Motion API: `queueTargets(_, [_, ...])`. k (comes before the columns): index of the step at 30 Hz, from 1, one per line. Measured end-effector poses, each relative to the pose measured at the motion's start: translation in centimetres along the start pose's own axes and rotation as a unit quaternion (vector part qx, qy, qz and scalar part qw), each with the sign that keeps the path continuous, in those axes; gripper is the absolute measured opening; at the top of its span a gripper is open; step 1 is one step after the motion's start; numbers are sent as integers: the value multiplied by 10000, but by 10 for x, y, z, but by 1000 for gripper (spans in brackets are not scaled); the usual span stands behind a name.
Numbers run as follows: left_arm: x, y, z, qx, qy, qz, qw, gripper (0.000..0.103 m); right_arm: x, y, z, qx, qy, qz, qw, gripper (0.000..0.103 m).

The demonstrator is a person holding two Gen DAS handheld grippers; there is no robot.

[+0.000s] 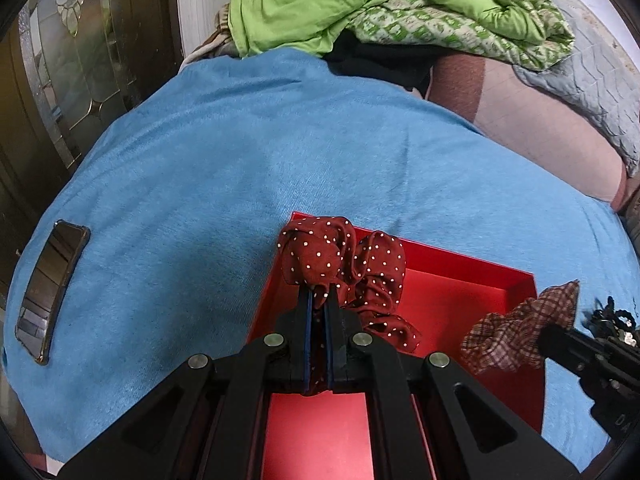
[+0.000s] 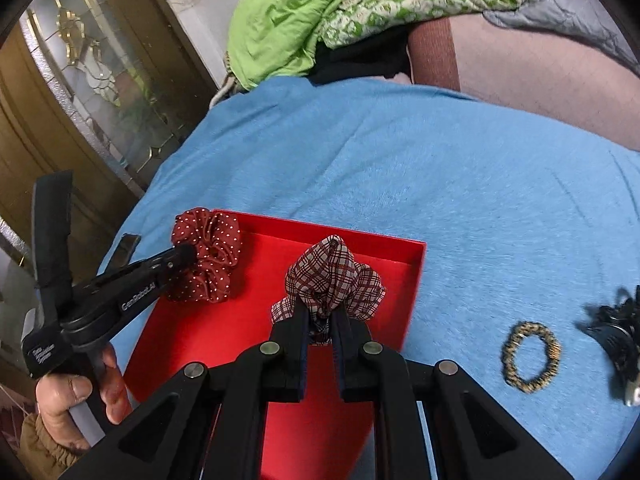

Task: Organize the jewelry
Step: 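Carry both scrunchies into the red tray and open both tools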

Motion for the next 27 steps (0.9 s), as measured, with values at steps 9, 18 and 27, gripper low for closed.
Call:
queueTargets(9, [-1, 1, -3, 104, -115, 106, 9998, 38, -3, 3, -32, -139, 205, 105, 9996, 22])
queueTargets(18, [4, -7, 33, 308, -505, -49, 9982, 51, 0, 6, -17, -269, -35, 280, 9992, 65])
queueTargets(27, [-4, -28, 80, 578, -776, -343, 9947, 57, -11, 15, 27, -209, -297, 538, 9979, 65])
Point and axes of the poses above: each gripper's, at about its wrist camera, not at the fingertips, and z roughly against the way its jaws point, y to its left, x to its top, the point moved 2 cm from there along -z, roughly the way its jaws point, and after that the axes turned 3 degrees about -x, right-handed, at the moved point
